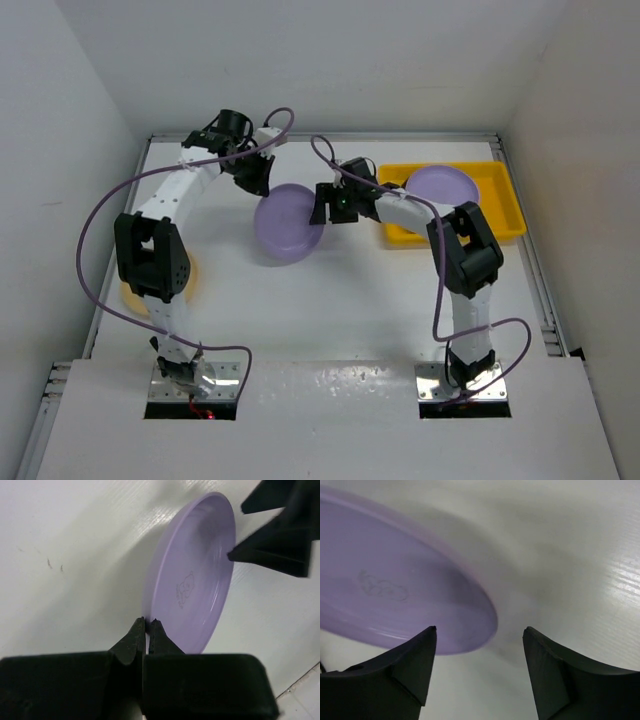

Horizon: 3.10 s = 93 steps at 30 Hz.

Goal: Place the plates into the plastic bin on the countertop

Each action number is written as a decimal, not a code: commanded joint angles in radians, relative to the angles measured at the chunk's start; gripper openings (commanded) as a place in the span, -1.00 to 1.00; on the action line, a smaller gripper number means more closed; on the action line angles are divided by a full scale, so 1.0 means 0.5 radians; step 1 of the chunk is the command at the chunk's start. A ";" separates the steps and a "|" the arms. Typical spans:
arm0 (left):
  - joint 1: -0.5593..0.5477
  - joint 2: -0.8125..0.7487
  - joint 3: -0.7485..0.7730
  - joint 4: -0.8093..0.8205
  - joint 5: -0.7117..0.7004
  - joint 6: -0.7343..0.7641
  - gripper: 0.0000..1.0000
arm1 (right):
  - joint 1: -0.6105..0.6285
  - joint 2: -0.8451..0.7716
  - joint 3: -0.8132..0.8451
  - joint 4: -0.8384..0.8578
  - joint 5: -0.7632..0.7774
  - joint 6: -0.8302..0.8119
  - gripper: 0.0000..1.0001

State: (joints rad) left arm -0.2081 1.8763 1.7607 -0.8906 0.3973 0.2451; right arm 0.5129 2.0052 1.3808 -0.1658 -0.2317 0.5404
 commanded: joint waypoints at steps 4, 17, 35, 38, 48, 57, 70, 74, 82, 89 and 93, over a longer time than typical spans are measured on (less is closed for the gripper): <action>0.008 -0.025 0.053 0.014 0.187 -0.027 -1.00 | -0.022 0.147 -0.015 0.423 -0.030 0.109 0.28; 0.026 0.012 0.056 -0.007 0.080 -0.024 -0.48 | -0.081 -0.135 -0.378 0.773 -0.049 0.241 -1.00; 1.011 -0.188 -0.391 -0.106 -1.000 -0.162 1.00 | -1.515 -0.989 -0.427 -0.641 -0.055 0.610 -1.00; 1.204 -0.188 -0.570 -0.060 -1.043 -0.101 1.00 | -1.608 -0.885 -0.372 -0.690 -0.104 0.604 -1.00; 1.530 -0.077 -0.861 0.106 -1.092 0.044 1.00 | -1.667 -0.565 -0.243 -0.807 -0.107 0.530 0.11; 1.606 -0.034 -1.144 0.210 -1.019 0.200 0.85 | -1.621 -0.629 -0.034 -0.979 0.261 0.205 0.41; 1.441 -0.138 -0.865 0.039 -0.163 0.212 -1.00 | -0.941 -1.028 0.018 -0.789 0.507 -0.243 0.35; 1.071 -0.224 -0.574 0.039 0.107 0.050 -1.00 | -0.427 -0.882 0.122 -0.669 0.320 -0.381 0.49; 0.456 -0.132 -0.037 -0.072 0.304 -0.033 -1.00 | -0.007 -0.345 0.438 -0.365 0.043 -0.305 0.58; 0.318 -0.114 0.120 -0.155 0.438 -0.033 -1.00 | 0.017 -0.176 0.402 -0.239 0.077 -0.185 0.41; 0.300 -0.132 0.142 -0.173 0.589 -0.033 -1.00 | 0.011 -0.142 0.310 -0.083 0.009 -0.078 -0.16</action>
State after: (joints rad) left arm -0.0422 1.8378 1.7836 -0.9569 0.5888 0.2413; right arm 0.5232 1.9293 1.5475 -0.3161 -0.1967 0.4465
